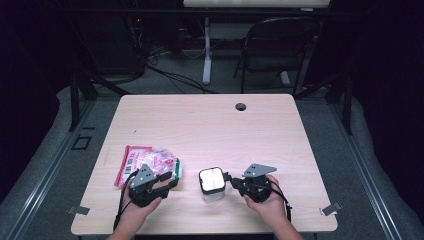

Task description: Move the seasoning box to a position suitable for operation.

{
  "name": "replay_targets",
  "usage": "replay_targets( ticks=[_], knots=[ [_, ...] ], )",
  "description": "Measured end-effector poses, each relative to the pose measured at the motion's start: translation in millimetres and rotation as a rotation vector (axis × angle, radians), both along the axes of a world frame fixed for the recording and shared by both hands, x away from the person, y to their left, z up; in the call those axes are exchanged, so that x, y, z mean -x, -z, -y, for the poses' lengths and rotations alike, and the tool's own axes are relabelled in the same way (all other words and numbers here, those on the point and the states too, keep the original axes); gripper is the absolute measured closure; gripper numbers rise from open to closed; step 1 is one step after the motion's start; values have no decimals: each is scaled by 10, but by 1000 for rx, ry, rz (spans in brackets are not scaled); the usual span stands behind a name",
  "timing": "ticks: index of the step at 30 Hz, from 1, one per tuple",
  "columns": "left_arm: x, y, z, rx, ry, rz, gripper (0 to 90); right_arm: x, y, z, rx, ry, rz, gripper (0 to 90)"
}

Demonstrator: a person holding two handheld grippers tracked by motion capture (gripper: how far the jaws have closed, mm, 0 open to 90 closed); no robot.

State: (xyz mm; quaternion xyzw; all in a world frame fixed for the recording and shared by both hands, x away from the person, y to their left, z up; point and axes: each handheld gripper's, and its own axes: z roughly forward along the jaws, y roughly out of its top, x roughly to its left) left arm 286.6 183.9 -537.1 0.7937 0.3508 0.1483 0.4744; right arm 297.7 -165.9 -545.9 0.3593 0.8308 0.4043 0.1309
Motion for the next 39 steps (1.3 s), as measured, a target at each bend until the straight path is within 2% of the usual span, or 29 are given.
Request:
replay_targets(
  ticks=[8, 12, 13, 15, 17, 23, 27, 28, 31, 39],
  knots=[
    [25, -18, 29, -1, 17, 8, 658, -3, 12, -104, -17, -25, -2, 835],
    [29, -23, 40, -2, 13, -3, 668, 10, 5, -123, -17, -43, -2, 833],
    [24, -24, 38, -14, 6, -7, 685, 28, -15, -110, -37, -45, 1, 824],
    [22, -24, 36, -13, -1, -10, 705, 37, -29, -99, -47, -47, 1, 818],
    [20, -31, 40, -5, -4, -22, 721, 71, -105, -62, -98, -35, -3, 822],
    [23, -43, 84, -11, 17, -15, 767, 117, -234, -40, -127, -23, 26, 838],
    [29, -41, 139, -12, 21, -28, 796, 108, -283, -34, -149, -6, 33, 853],
    [26, -37, 161, -11, 34, -28, 807, 97, -323, -40, -173, 4, 37, 864],
    [39, -34, 228, -27, 57, -32, 830, 86, -372, -65, -187, 10, 49, 873],
    [80, -4, 379, -56, 113, -42, 872, 58, -363, -178, -186, -6, 49, 881]
  ],
)
